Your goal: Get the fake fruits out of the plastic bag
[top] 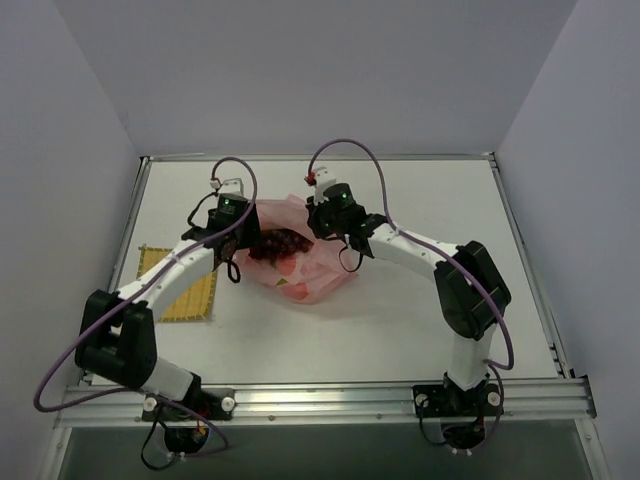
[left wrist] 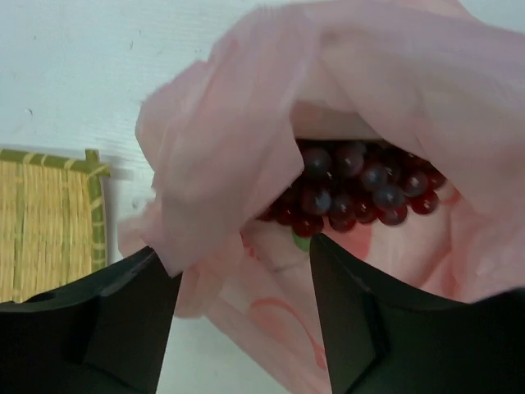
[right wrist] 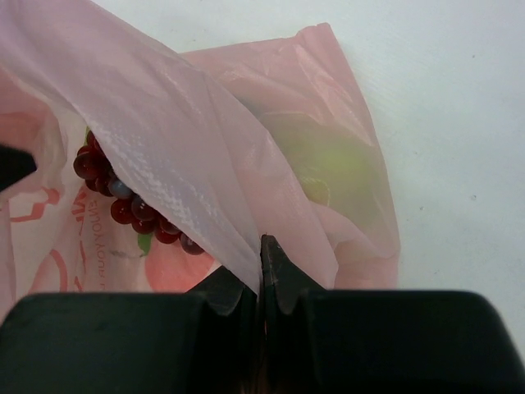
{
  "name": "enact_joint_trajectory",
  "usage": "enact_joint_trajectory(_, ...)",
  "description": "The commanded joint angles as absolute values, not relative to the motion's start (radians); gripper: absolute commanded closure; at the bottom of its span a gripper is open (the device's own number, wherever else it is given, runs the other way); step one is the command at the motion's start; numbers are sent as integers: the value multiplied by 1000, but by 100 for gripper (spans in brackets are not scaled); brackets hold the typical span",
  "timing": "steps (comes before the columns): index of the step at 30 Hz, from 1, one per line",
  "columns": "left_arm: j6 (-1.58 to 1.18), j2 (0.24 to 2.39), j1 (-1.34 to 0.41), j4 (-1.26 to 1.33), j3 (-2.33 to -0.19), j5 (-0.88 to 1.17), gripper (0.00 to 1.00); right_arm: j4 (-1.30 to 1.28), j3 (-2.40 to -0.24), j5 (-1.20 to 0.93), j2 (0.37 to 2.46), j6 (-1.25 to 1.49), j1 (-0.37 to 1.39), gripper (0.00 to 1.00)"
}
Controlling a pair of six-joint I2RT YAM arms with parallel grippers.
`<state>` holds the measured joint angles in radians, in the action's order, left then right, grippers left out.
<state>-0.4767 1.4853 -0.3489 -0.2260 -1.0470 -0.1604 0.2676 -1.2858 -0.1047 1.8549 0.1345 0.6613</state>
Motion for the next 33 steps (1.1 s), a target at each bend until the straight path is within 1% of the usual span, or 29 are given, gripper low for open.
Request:
enact_joint_trajectory(1, -563, 1305, -377, -201, -1009, -139, 39, 314, -1278, -109, 1786, 147, 658, 99)
enact_joint_trajectory(2, -557, 1275, -379, -212, -1000, -178, 36, 314, -1276, -109, 1786, 144, 657, 99)
enact_joint_trajectory(3, -548, 1247, -383, -225, -982, -274, 33, 313, -1273, -106, 1786, 144, 657, 99)
enact_joint_trajectory(4, -534, 1202, -385, -232, -973, -319, 29, 313, -1272, -106, 1784, 143, 658, 99)
enact_joint_trajectory(6, -514, 1186, -362, -250, -966, -403, 27, 314, -1270, -103, 1784, 143, 658, 99)
enact_joint_trajectory(9, -503, 1218, -318, -281, -1009, -332, 25, 313, -1272, -107, 1784, 141, 658, 99)
enact_joint_trajectory(11, -489, 1215, -331, -275, -1028, -253, 28, 313, -1270, -101, 1782, 138, 658, 99)
enact_joint_trajectory(13, -488, 1186, -369, -319, -1043, -255, 29, 313, -1269, -97, 1784, 135, 657, 99)
enact_joint_trajectory(14, -503, 1166, -380, -345, -1054, -256, 31, 313, -1269, -92, 1784, 133, 658, 99)
enact_joint_trajectory(19, -572, 997, -491, -360, -993, -224, 48, 313, -1278, -101, 1793, 140, 657, 99)
enact_joint_trajectory(20, -598, 994, -547, -368, -989, -224, 50, 313, -1276, -103, 1795, 140, 657, 100)
enact_joint_trajectory(22, -624, 1003, -604, -365, -970, -222, 55, 313, -1276, -100, 1795, 140, 658, 99)
enact_joint_trajectory(23, -655, 1009, -656, -351, -960, -222, 56, 313, -1276, -97, 1798, 138, 658, 99)
enact_joint_trajectory(26, -693, 1072, -713, -285, -940, -245, 57, 313, -1273, -92, 1790, 137, 657, 99)
enact_joint_trajectory(27, -702, 1094, -742, -270, -945, -283, 57, 314, -1273, -94, 1789, 137, 658, 99)
enact_joint_trajectory(30, -779, 1198, -764, -267, -980, -392, 58, 313, -1270, -92, 1790, 137, 657, 99)
enact_joint_trajectory(31, -794, 1244, -759, -255, -986, -453, 57, 313, -1270, -94, 1790, 137, 655, 99)
enact_joint_trajectory(33, -808, 1285, -733, -181, -986, -491, 53, 314, -1270, -94, 1786, 137, 655, 99)
